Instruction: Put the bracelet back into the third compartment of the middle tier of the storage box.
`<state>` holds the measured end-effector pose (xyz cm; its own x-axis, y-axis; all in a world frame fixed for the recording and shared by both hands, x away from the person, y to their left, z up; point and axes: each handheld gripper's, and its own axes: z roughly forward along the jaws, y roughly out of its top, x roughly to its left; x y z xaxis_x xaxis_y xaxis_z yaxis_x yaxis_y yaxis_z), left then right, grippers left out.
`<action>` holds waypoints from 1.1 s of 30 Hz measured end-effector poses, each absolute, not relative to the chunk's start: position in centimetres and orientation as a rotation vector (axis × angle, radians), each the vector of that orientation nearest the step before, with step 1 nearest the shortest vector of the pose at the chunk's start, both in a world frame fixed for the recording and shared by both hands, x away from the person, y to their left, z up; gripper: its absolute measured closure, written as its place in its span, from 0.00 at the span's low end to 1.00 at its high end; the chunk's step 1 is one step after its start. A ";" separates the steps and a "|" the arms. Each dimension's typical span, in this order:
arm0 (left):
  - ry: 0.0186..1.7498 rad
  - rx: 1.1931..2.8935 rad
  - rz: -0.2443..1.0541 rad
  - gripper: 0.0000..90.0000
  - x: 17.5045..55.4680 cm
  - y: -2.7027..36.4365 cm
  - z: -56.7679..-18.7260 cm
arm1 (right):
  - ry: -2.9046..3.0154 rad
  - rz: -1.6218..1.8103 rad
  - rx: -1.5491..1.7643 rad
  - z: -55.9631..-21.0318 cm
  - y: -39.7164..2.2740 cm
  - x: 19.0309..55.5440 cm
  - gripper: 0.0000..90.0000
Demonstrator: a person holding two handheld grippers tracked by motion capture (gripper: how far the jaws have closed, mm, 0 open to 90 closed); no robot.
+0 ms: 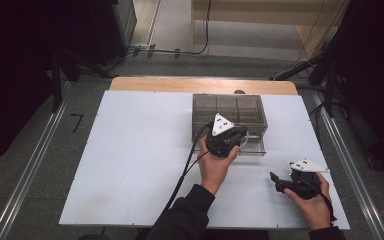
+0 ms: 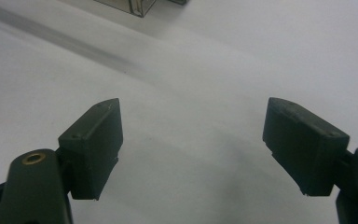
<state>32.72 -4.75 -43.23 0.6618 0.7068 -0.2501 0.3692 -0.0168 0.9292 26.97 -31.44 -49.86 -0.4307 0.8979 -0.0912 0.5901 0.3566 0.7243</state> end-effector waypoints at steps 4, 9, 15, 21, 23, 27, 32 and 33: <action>0.896 1.631 0.330 0.98 32.9 -5.2 -43.3 | 2.147 0.850 1.283 -49.9 -31.5 27.0 0.20; 0.893 1.627 0.319 0.98 33.2 -6.0 -43.6 | 2.150 0.850 1.284 -49.9 -31.4 27.0 0.20; 0.880 1.628 0.298 0.98 33.4 -7.2 -43.8 | 2.153 0.852 1.286 -49.9 -31.4 27.0 0.20; 0.876 1.640 0.284 0.98 33.5 -8.0 -44.1 | 2.157 0.849 1.285 -50.0 -31.4 27.0 0.20; 0.884 1.649 0.283 0.98 33.6 -8.2 -44.3 | 2.157 0.849 1.283 -50.0 -31.4 27.0 0.20; 0.900 1.674 0.296 0.98 33.9 -8.4 -44.8 | 2.161 0.848 1.282 -50.0 -31.3 27.0 0.20; 0.927 1.718 0.344 0.97 34.3 -8.5 -45.3 | 2.162 0.848 1.280 -50.0 -31.3 27.0 0.20; 0.934 1.722 0.348 0.97 34.3 -8.5 -45.4 | 2.162 0.848 1.281 -50.0 -31.3 27.0 0.20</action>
<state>34.33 -8.54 -45.42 0.6469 0.7313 -0.2162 0.4121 -0.0968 0.9060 27.02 -31.33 -49.96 -0.4436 0.8914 -0.0926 0.5907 0.3685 0.7178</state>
